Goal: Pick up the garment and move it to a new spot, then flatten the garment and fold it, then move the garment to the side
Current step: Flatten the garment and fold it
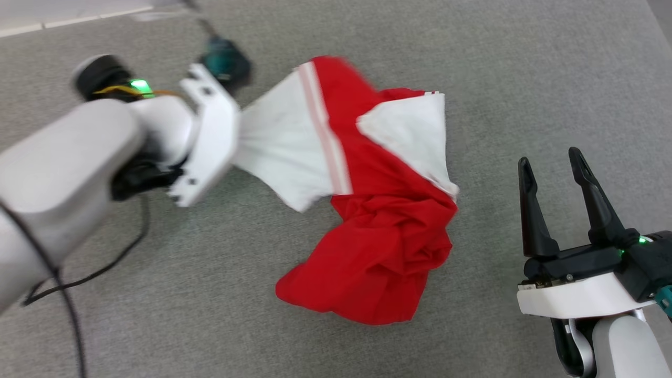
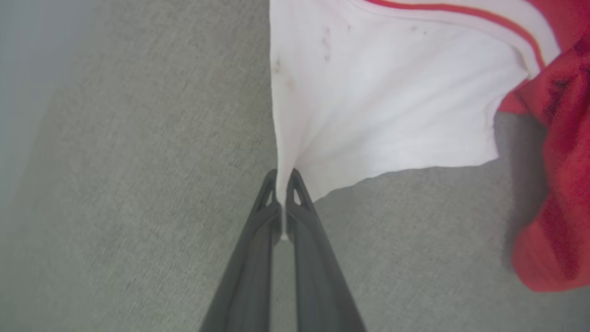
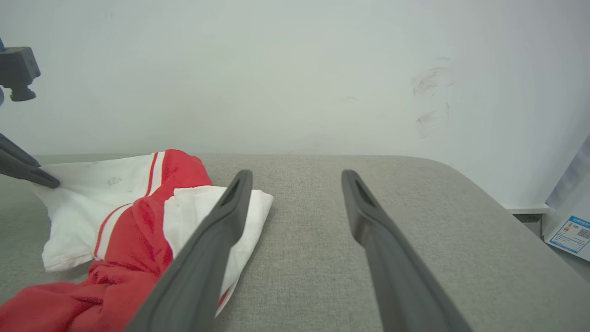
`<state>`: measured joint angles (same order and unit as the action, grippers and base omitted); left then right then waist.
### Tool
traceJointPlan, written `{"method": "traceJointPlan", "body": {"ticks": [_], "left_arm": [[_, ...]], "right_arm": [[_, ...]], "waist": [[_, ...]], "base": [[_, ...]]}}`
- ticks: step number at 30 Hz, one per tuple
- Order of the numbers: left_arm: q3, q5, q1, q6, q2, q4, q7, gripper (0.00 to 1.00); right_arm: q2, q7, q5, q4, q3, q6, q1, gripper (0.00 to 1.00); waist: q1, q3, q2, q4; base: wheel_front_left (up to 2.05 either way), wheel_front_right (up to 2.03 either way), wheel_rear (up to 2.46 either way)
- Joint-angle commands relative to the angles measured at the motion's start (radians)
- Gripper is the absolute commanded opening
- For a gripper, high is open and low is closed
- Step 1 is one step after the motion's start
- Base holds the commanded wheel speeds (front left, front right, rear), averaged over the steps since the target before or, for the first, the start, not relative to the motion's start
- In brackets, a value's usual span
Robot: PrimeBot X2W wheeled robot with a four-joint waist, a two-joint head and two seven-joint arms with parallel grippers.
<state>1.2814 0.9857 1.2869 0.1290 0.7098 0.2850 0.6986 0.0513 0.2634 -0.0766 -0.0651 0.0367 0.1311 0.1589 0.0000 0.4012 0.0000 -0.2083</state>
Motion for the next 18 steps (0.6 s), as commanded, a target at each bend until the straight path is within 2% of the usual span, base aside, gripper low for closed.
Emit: {"method": "traceJointPlan", "body": {"ticks": [1, 5, 8, 11, 15, 16, 17, 18], "left_arm": [[-0.002, 0.009, -0.020, 0.000, 0.031, 0.011, -0.010, 0.00], [-0.002, 0.039, -0.064, 0.000, 0.134, 0.052, -0.026, 0.00], [-0.002, 0.059, -0.113, -0.007, 0.187, 0.083, -0.035, 0.00], [-0.002, 0.071, -0.161, -0.022, 0.217, 0.110, -0.048, 0.00], [-0.009, 0.083, -0.207, -0.043, 0.212, 0.130, -0.101, 0.00], [-0.015, 0.078, -0.211, -0.048, 0.206, 0.131, -0.130, 0.74], [-0.024, 0.073, -0.214, -0.057, 0.198, 0.130, -0.167, 1.00], [-0.034, 0.061, -0.212, -0.066, 0.192, 0.124, -0.212, 1.00]], "right_arm": [[-0.002, 0.002, 0.009, -0.003, -0.002, -0.001, -0.008, 1.00], [-0.002, 0.002, 0.018, -0.003, -0.007, -0.001, -0.017, 1.00], [-0.002, 0.002, 0.024, 0.000, -0.009, -0.001, -0.018, 1.00], [-0.002, 0.002, 0.028, 0.001, -0.008, -0.001, -0.024, 1.00], [-0.002, 0.002, 0.039, 0.007, -0.006, -0.001, -0.022, 1.00], [-0.002, 0.002, 0.045, 0.006, -0.003, -0.001, -0.018, 1.00], [-0.002, 0.002, 0.050, 0.004, -0.003, -0.001, -0.013, 1.00], [-0.002, 0.002, 0.057, 0.002, -0.003, -0.001, -0.004, 1.00]], "waist": [[0.0000, -0.013, 0.0000, 0.017], [0.0000, -0.015, 0.0000, 0.035], [0.0000, -0.015, 0.0000, 0.045], [0.0000, -0.019, 0.0000, 0.053], [0.0000, -0.037, 0.0000, 0.068], [0.0000, -0.043, 0.0000, 0.072], [0.0000, -0.051, 0.0000, 0.078], [0.0000, -0.059, 0.0000, 0.083]], "base": [[0.00, 0.00, 0.00], [0.00, 0.00, 0.00], [0.00, 0.00, 0.00], [0.00, 0.00, 0.00], [0.00, 0.00, 0.00], [0.00, 0.00, 0.00], [0.00, 0.00, 0.00], [0.00, 0.00, 0.00]]}}
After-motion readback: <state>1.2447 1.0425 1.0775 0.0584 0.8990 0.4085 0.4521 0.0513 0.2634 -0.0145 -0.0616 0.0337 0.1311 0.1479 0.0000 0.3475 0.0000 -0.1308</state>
